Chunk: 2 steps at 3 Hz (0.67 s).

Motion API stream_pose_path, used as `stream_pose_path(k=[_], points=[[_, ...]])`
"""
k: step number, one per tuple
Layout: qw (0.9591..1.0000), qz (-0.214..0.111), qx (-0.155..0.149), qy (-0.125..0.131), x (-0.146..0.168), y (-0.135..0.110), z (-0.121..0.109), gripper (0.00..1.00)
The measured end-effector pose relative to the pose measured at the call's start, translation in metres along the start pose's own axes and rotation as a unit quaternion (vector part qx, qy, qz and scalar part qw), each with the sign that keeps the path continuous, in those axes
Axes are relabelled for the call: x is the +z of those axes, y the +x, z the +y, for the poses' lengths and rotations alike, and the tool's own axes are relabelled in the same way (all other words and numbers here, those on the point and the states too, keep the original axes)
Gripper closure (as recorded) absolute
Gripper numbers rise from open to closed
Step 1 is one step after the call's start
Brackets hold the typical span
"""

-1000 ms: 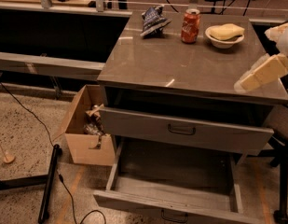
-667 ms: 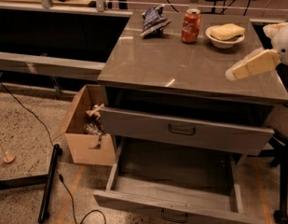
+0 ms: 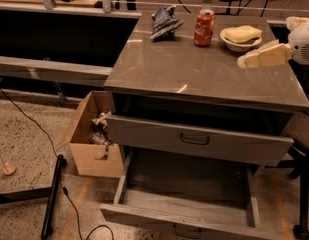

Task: Place coke can into middle drawer

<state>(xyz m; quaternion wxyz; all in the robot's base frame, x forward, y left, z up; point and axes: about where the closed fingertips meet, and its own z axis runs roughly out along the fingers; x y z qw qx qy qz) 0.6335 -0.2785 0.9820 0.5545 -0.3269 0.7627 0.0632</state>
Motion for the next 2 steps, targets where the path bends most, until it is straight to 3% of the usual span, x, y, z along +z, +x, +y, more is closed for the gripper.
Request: stream_pose_path(k=[1, 2], points=[[1.0000, 0.000, 0.000, 0.000, 0.000, 0.000, 0.000, 0.00], [0.9997, -0.015, -0.001, 0.021, 0.023, -0.002, -0.008, 0.00]])
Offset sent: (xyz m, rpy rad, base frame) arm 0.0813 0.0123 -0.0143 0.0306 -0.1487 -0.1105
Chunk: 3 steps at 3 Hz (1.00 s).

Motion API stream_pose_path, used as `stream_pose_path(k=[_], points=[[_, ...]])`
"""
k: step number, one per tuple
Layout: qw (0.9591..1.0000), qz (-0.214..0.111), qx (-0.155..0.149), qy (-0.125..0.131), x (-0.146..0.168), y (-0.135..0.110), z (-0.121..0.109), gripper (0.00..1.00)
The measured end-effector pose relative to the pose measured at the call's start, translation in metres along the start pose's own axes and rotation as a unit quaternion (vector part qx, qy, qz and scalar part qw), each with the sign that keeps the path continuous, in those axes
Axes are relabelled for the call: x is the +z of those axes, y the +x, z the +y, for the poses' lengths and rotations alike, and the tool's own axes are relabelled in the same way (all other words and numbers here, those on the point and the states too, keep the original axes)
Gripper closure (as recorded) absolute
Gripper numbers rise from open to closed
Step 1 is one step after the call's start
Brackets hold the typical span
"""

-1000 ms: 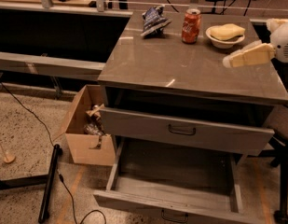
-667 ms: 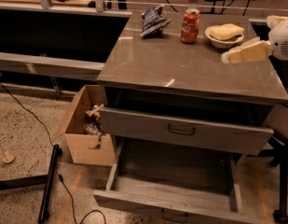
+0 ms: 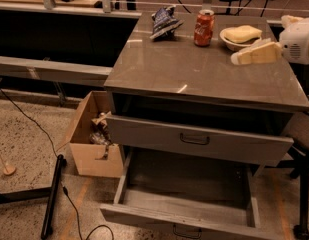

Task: Place coke can into middle drawer

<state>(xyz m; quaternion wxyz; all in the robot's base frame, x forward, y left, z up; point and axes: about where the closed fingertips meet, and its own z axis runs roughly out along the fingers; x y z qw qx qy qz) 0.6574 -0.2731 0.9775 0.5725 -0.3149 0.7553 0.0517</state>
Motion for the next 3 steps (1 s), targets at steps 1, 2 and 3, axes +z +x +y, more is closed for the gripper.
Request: stream_pose_path(k=[1, 2, 3], points=[[0.9994, -0.026, -0.010, 0.023, 0.053, -0.007, -0.022, 0.00], [0.9986, -0.043, -0.010, 0.031, 0.101, -0.017, -0.040, 0.00], [0.9976, -0.053, 0.018, 0.041, 0.143, -0.025, -0.054, 0.00]])
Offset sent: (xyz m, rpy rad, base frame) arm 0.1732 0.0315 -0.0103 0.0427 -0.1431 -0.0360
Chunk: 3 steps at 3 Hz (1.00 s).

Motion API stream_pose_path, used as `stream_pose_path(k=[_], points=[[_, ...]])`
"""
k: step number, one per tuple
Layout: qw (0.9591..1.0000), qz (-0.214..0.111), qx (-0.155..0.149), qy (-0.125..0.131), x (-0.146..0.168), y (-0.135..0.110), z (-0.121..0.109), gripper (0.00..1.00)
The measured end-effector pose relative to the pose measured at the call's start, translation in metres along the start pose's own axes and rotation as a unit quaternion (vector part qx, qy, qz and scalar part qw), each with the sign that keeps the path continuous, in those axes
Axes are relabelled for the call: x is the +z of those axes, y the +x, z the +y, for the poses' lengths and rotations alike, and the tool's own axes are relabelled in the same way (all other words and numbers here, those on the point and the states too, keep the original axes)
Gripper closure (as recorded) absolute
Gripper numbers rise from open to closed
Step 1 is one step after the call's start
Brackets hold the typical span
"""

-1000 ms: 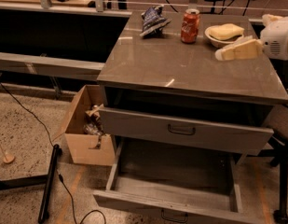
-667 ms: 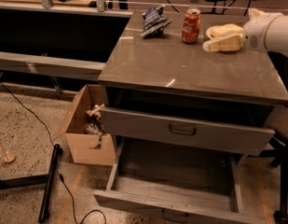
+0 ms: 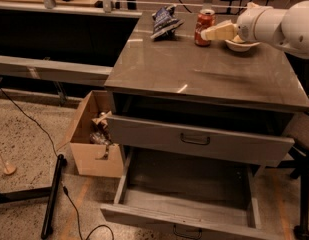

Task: Place coke can into middle drawer

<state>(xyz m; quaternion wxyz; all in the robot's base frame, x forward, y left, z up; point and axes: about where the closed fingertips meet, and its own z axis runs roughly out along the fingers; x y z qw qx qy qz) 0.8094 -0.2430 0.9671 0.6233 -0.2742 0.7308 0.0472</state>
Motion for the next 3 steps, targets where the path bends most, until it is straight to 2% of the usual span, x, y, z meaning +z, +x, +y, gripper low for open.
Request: stream_pose_path(k=[1, 2, 3], points=[[0.9988, -0.003, 0.046, 0.016, 0.034, 0.002, -0.004, 0.00], [0.9949, -0.012, 0.096, 0.026, 0.065, 0.006, -0.002, 0.00], [0.9902, -0.040, 0.129, 0.035, 0.100, 0.009, -0.005, 0.00]])
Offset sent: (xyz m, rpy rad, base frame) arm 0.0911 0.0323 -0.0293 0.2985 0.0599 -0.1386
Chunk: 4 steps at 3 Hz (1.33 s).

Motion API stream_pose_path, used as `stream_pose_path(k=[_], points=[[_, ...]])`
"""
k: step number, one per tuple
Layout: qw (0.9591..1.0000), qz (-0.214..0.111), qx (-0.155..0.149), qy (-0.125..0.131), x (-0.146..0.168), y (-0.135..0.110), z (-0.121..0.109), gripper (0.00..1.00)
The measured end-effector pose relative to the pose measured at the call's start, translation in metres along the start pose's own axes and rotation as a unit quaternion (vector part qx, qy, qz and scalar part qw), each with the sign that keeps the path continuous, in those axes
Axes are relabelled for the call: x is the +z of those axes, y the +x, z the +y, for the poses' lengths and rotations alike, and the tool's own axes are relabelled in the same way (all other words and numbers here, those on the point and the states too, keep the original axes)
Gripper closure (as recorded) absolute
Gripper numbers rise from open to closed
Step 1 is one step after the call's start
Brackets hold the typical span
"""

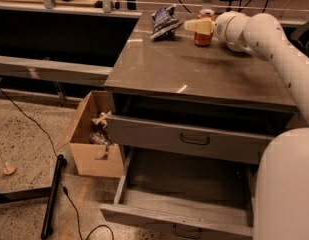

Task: Place coke can into middle drawer

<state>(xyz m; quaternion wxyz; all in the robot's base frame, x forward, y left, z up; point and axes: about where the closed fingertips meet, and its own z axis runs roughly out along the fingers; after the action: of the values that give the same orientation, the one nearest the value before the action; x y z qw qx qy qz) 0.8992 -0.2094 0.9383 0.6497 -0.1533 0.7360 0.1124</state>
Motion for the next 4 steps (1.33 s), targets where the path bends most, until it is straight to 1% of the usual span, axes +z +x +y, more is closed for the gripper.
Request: stream_pose_path(k=[1, 2, 3, 4], points=[[0.9999, -0.012, 0.001, 0.004, 0.018, 0.005, -0.009, 0.10], [0.9999, -0.012, -0.010, -0.003, 0.031, 0.011, -0.014, 0.28], [0.9996, -0.003, -0.023, -0.018, 0.033, 0.018, -0.016, 0.52], [0.9983, 0.001, -0.040, -0.043, 0.019, 0.014, -0.016, 0.75]])
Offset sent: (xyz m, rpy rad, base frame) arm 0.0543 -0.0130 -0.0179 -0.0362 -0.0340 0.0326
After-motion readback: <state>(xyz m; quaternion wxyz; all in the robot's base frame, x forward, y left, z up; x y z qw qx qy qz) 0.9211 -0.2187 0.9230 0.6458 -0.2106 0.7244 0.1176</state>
